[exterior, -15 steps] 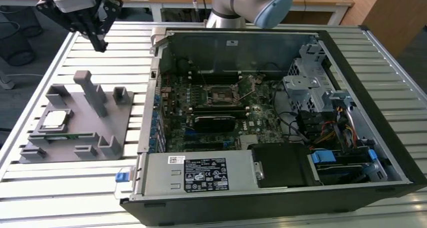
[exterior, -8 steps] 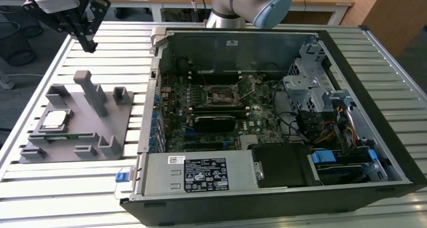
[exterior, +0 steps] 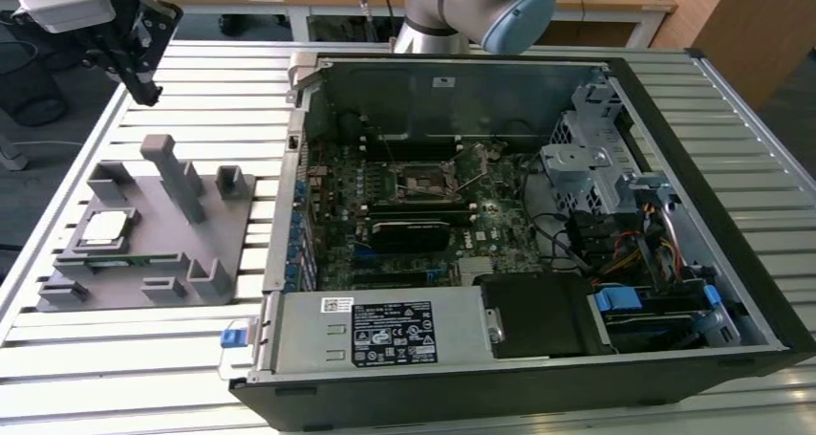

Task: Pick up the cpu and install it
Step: 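Reach for the cpu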

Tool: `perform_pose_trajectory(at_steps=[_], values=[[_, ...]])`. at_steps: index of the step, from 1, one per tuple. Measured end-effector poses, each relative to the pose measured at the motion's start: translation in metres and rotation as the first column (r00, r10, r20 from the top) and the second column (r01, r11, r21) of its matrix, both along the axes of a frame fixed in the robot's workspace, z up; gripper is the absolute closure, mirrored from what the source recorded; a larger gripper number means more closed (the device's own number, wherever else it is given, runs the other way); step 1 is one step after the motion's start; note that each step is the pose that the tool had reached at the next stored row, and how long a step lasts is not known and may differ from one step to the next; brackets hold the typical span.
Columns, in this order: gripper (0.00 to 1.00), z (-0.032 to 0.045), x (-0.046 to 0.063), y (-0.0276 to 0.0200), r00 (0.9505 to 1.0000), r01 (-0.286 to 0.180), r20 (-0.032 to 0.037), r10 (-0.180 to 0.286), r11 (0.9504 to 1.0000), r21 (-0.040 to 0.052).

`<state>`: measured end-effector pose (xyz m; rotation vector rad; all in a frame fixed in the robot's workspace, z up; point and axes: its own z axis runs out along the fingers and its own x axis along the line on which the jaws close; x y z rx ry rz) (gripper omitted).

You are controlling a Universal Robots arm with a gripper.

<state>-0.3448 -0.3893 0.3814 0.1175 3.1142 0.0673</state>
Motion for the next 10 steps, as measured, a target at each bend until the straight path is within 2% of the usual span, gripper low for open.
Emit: perform_pose_trajectory(at_steps=[4, 10], values=[[0.89, -0.0020, -0.010, -0.0005, 1.0000, -0.001, 0.0001, 0.001, 1.0000, -0.0010], [0.89, -0.0039, -0.035, -0.0005, 1.0000, -0.001, 0.0000, 0.001, 1.0000, -0.0009]])
